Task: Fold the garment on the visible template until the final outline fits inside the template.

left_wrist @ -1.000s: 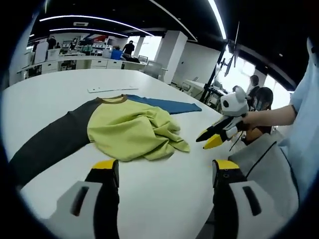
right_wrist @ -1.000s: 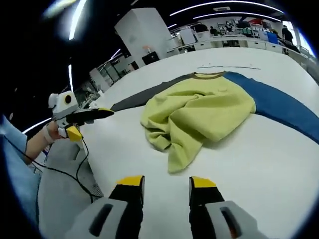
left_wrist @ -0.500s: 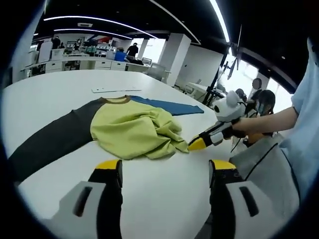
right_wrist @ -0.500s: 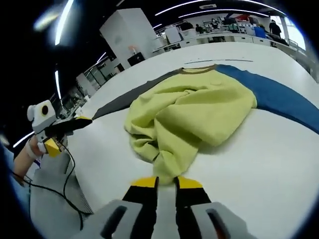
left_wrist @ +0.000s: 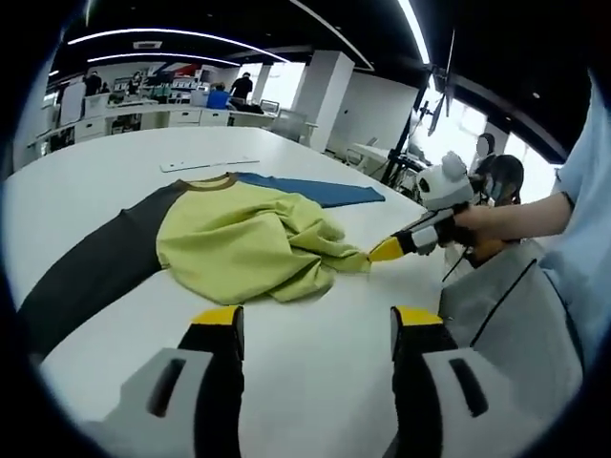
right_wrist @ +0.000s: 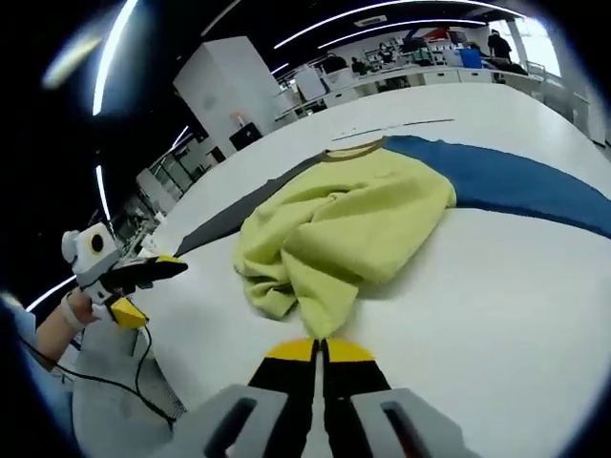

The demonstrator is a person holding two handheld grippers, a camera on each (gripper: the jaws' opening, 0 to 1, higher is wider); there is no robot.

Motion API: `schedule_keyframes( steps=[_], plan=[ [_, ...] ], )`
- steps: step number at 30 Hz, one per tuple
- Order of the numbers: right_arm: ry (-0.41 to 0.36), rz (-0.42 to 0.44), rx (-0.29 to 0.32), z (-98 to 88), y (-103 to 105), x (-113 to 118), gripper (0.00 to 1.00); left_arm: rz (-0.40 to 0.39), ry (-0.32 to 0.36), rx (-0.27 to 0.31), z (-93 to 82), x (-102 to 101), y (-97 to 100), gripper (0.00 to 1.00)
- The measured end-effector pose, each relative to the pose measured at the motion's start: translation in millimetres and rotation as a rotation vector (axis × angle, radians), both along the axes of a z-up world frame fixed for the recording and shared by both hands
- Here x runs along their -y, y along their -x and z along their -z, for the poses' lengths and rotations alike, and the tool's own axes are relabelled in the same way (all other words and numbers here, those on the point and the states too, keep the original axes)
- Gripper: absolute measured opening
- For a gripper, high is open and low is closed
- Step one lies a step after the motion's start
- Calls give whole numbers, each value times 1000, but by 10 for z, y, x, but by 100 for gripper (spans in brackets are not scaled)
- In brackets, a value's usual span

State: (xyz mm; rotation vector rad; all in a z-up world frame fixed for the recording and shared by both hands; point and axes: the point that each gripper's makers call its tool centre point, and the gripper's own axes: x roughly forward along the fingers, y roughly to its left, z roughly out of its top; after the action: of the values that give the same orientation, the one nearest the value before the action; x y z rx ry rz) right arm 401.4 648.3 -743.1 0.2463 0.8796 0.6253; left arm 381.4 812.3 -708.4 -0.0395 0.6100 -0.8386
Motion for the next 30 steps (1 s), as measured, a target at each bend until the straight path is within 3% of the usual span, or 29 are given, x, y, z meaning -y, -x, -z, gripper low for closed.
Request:
schedule_keyframes(
  steps=[3,5,14,22,28,30],
  plan=[
    [0,14,12,-47,-8,75,0,22,-38,18,74,68,-53,40],
    [-1,27,19,-71,-21,125,0,34,-45,12,102,141,-83,39],
    [0,55,32,-115,-32,239,0,178,-228,156,217,395,-214,28],
    [-4,74,45,-149,-70,288,0,318,-380,222,388,545,-220,23],
    [-10,91,52,-173,-93,325,0,327,-436,243,445,576,-256,17],
    [-11,94,50,-158,-89,332,0,351,-509,260,502,536,-270,14]
  ],
)
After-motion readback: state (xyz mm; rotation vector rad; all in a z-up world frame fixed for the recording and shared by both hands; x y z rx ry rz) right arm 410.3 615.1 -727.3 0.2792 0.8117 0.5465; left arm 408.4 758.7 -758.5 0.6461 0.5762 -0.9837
